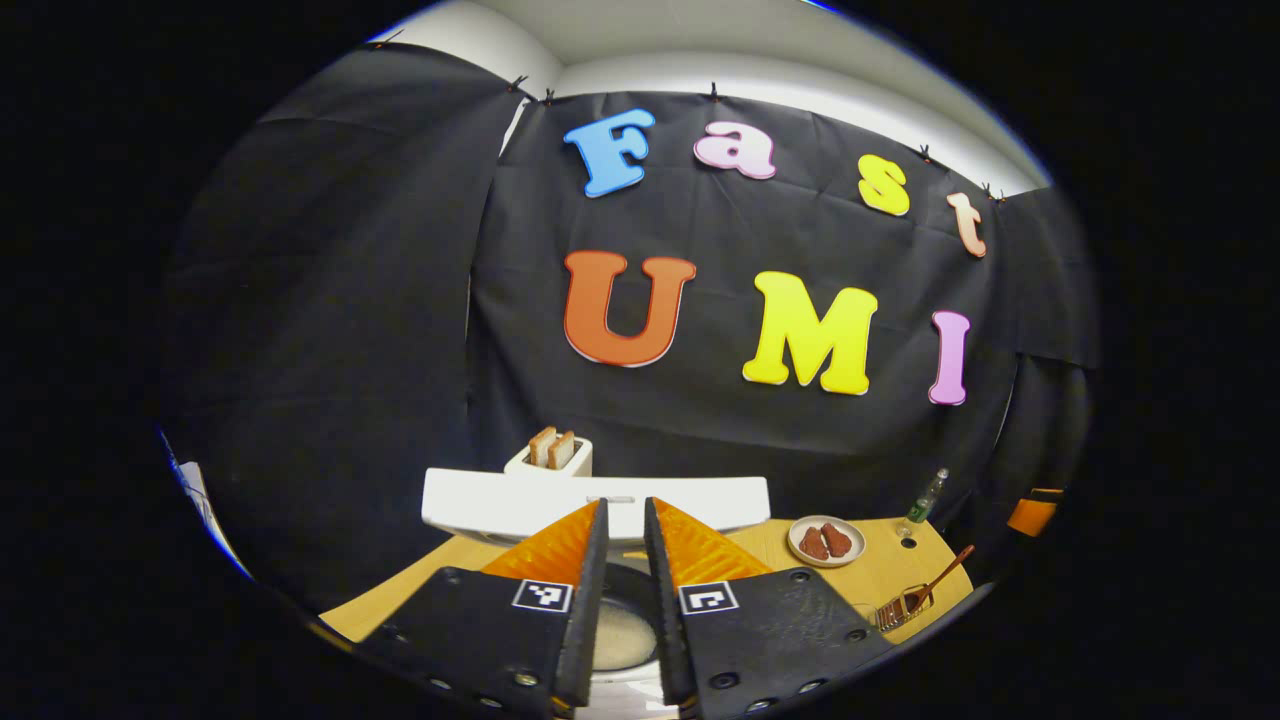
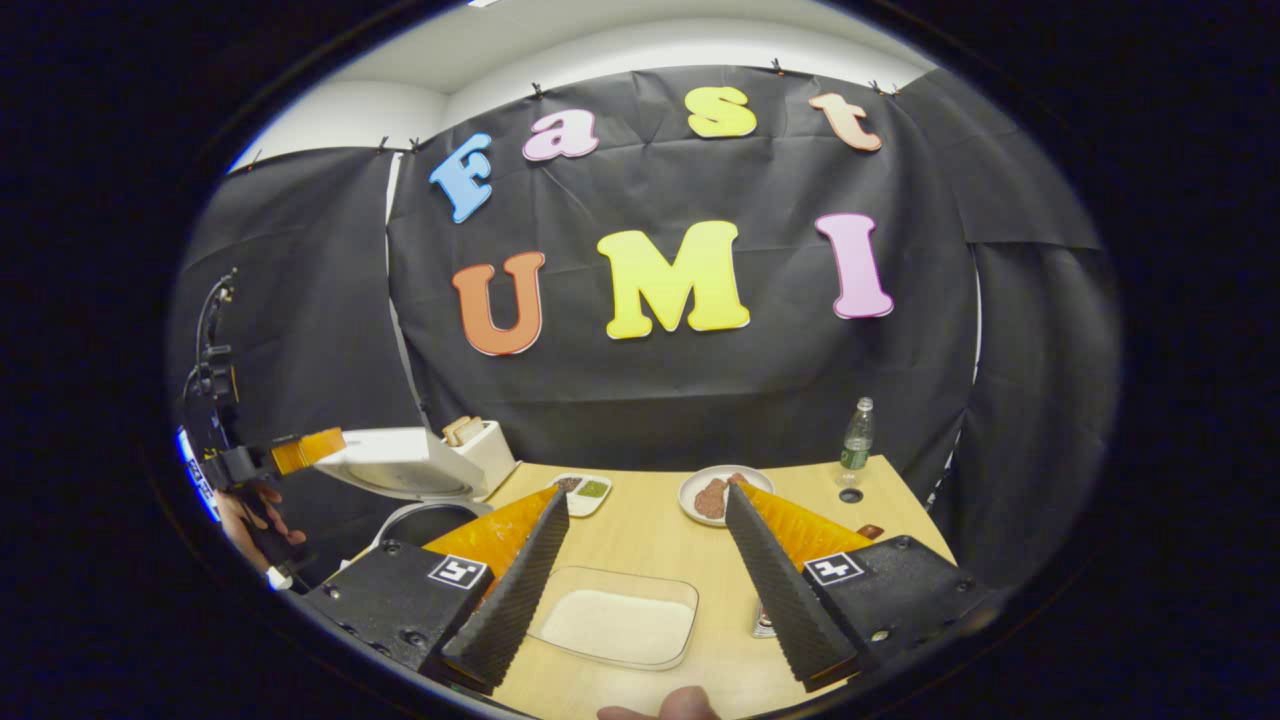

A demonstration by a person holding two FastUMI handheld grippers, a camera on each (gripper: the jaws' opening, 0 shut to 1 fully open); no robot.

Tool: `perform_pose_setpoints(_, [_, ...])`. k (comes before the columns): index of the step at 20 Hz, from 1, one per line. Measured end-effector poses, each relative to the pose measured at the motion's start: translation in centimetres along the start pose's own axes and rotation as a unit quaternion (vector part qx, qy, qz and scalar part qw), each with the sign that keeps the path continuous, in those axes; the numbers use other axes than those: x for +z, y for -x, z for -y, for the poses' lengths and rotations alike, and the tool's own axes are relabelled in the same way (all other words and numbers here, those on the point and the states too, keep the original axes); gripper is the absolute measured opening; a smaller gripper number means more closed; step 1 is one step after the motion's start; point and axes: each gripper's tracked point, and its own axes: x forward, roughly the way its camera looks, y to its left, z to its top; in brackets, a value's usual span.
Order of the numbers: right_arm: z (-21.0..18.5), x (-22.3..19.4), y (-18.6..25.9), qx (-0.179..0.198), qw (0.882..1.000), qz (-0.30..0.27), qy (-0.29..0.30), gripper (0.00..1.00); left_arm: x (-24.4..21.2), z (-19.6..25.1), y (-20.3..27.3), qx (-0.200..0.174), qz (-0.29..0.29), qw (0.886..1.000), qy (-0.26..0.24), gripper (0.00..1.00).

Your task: Close the left gripper, press the button to open the rice cooker; take a wooden spoon from the chopstick holder with the right hand, scoop a spoonful of rice and pour it into the rice cooker, then put the wooden spoon back into the chopstick holder.

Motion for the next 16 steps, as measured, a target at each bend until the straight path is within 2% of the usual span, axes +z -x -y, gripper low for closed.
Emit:
perform_pose_setpoints(2, [1.0,-0.3,0.5,-0.010,1.000,-0.005,-0.003,1.00,2.0,0.2,0.8,0.004,0.035,0.999,-0.019,0.42])
perform_pose_setpoints(4, [2.0,-0.9,1.0,-0.018,1.000,-0.014,0.003,0.96,3.0,1.4,1.6,-0.005,0.050,0.999,-0.021,0.74])
perform_pose_setpoints(5, [2.7,-1.0,1.2,-0.025,1.000,-0.016,0.009,1.00,3.1,1.5,2.1,-0.008,0.052,0.998,-0.021,0.70])
perform_pose_setpoints(6, [3.3,-0.9,1.3,-0.032,0.999,-0.014,0.013,1.00,3.1,1.6,2.6,-0.012,0.053,0.998,-0.020,0.95])
perform_pose_setpoints(7, [3.8,-0.9,1.5,-0.037,0.999,-0.012,0.013,1.00,3.1,1.8,3.1,-0.014,0.051,0.998,-0.021,0.97])
perform_pose_setpoints(10, [5.0,-1.3,2.1,-0.050,0.999,-0.011,-0.002,1.00,2.3,1.8,4.8,-0.013,0.039,0.999,-0.017,0.95])
perform_pose_setpoints(16, [10.5,-4.5,2.8,-0.098,0.995,-0.034,-0.008,1.00,0.3,2.8,6.5,-0.016,0.014,1.000,-0.008,0.94])
